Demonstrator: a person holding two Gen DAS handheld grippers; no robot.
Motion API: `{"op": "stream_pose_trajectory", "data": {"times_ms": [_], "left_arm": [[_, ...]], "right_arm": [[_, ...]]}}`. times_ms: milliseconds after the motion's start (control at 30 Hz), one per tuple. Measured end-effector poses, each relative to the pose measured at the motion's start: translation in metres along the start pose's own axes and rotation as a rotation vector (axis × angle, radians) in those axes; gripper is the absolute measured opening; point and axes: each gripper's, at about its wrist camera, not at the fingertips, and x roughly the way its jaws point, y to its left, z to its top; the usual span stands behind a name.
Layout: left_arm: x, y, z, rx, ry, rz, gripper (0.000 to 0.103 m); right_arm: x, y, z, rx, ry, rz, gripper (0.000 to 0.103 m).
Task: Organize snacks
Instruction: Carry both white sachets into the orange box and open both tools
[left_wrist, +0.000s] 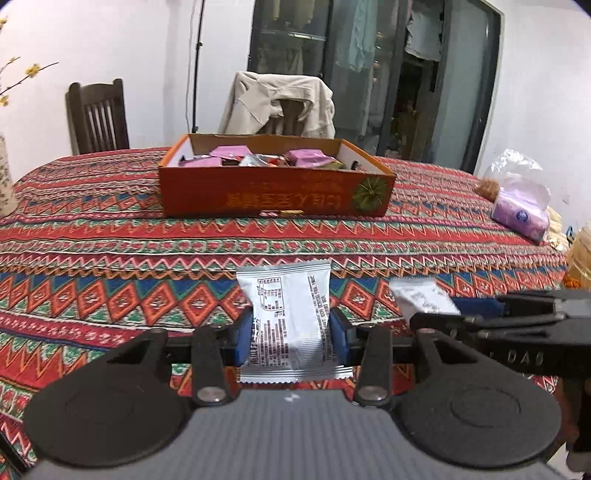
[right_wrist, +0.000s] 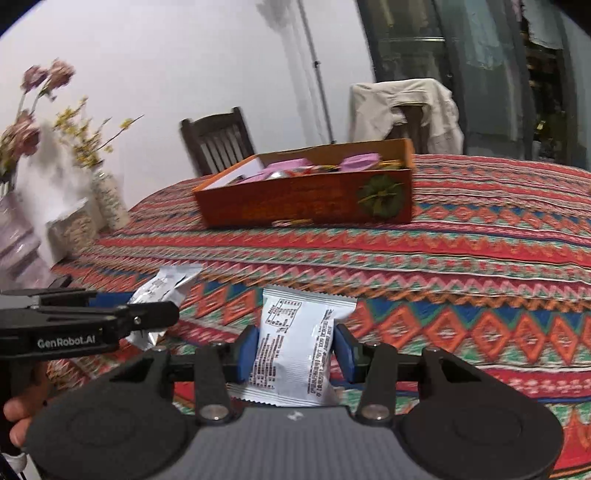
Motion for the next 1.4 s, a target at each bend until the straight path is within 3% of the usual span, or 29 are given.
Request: {"op": "stream_pose_trajectory", "data": {"times_ms": [233,367,467,600,767,900,1000,1267,1333,1367,1400], "left_arm": [[-0.004,0.01,0.004,-0.03,-0.018,-0.013,0.043],[0.008,0.013,0.038,-0.027,-0.063,-0.063,0.043],[0.026,0.013,0.079,-0.024,-0.114,-0.103,0.043],[0.073,0.01,0.136,-0.064,-0.089,-0.148,0.043],[0.131,-0.003,0.176,-0.053,-0.054,-0.144,0.043],[0.173,-0.003,0.19,-0.083,-0.015,-0.103,0.043],[0.192,-0.001,0.193,-0.088,0.009,-0.105,0.043],[0.238,-0.017,0.192,-0.091,0.083,-0.136,0.044],[0.243,-0.023,0.192,-0.073,0.087,-0.138,0.059],[0.243,-0.024,0.192,-0.069,0.086,-0.13,0.082],[0.241,-0.025,0.192,-0.072,0.074,-0.123,0.091]], "right_arm": [[-0.005,0.01,0.004,-0.01,-0.01,0.004,0.044],[-0.004,0.0,0.023,-0.023,-0.033,-0.007,0.044],[0.001,-0.015,0.058,-0.036,-0.096,-0.022,0.044],[0.029,-0.044,0.123,-0.028,-0.145,-0.038,0.044],[0.1,-0.083,0.192,0.009,-0.095,-0.098,0.044],[0.151,-0.097,0.218,-0.008,-0.034,-0.123,0.045],[0.177,-0.105,0.226,-0.021,-0.018,-0.167,0.054],[0.151,-0.122,0.221,0.023,-0.14,-0.22,0.068],[0.14,-0.126,0.22,0.034,-0.163,-0.224,0.07],[0.134,-0.126,0.22,0.038,-0.173,-0.221,0.071],[0.129,-0.126,0.22,0.04,-0.181,-0.219,0.072]]}}
